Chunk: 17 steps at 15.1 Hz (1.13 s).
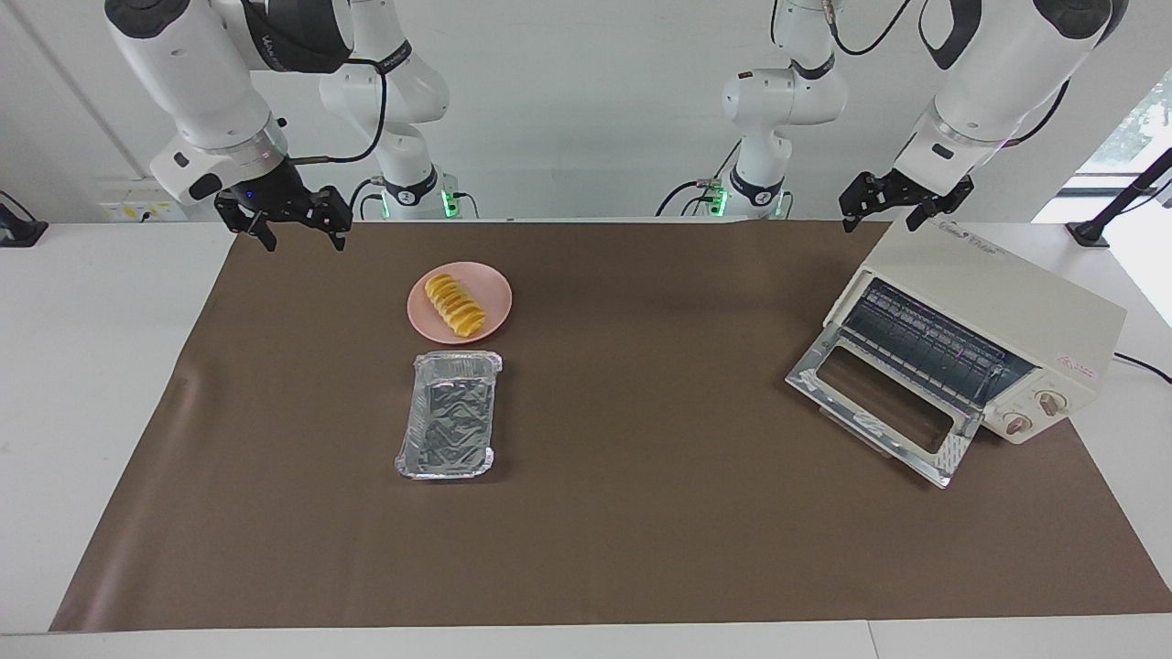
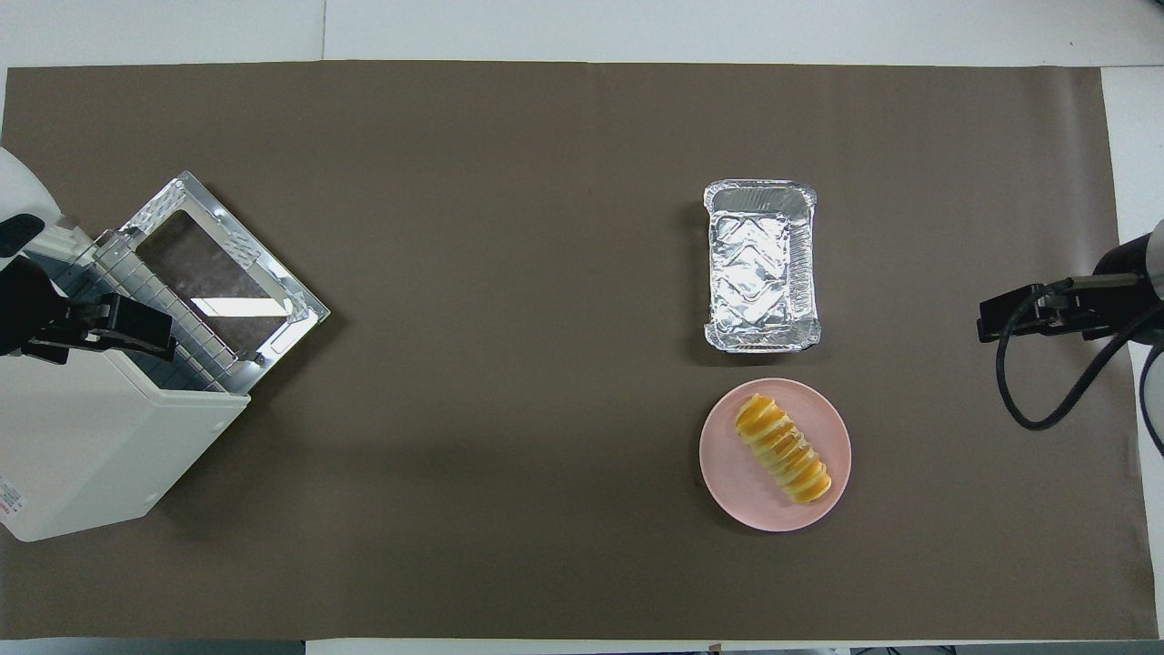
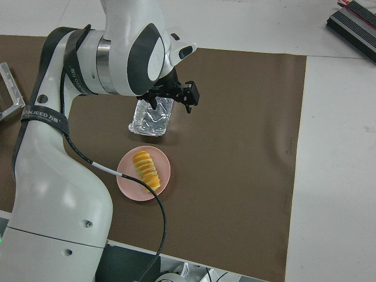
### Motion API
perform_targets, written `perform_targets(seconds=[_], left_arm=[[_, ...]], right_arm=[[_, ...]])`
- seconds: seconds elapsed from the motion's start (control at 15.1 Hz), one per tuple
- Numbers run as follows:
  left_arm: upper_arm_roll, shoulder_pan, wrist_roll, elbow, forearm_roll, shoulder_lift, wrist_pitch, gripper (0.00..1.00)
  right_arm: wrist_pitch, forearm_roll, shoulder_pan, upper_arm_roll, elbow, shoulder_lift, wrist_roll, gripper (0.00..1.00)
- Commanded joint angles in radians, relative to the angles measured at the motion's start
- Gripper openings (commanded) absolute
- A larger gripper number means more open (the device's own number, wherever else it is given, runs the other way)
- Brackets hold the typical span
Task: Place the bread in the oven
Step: 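Reach the right gripper down to the yellow bread on the pink plate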
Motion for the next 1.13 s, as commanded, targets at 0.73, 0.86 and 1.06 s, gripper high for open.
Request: perform_targets(seconds=[0.73, 0.86, 1.06], left_arm=[[-0.001, 0.011, 0.008, -0.035, -0.016, -0.030, 0.023, 1.00], [-0.001, 0.011, 0.008, -0.035, -0.016, -0.030, 0.023, 1.00], [-0.001, 0.011, 0.008, -0.035, -0.016, -0.030, 0.023, 1.00]], right_arm=[[0.206, 0.031, 0.208, 0.022, -0.443, -0.183, 0.186, 1.00], [0.284, 0.046, 0.262, 0.022, -0.534, -0.180, 0.200, 0.99], [0.426, 0.072, 0.316, 0.022, -0.653, -0.177, 0.246, 0.97]])
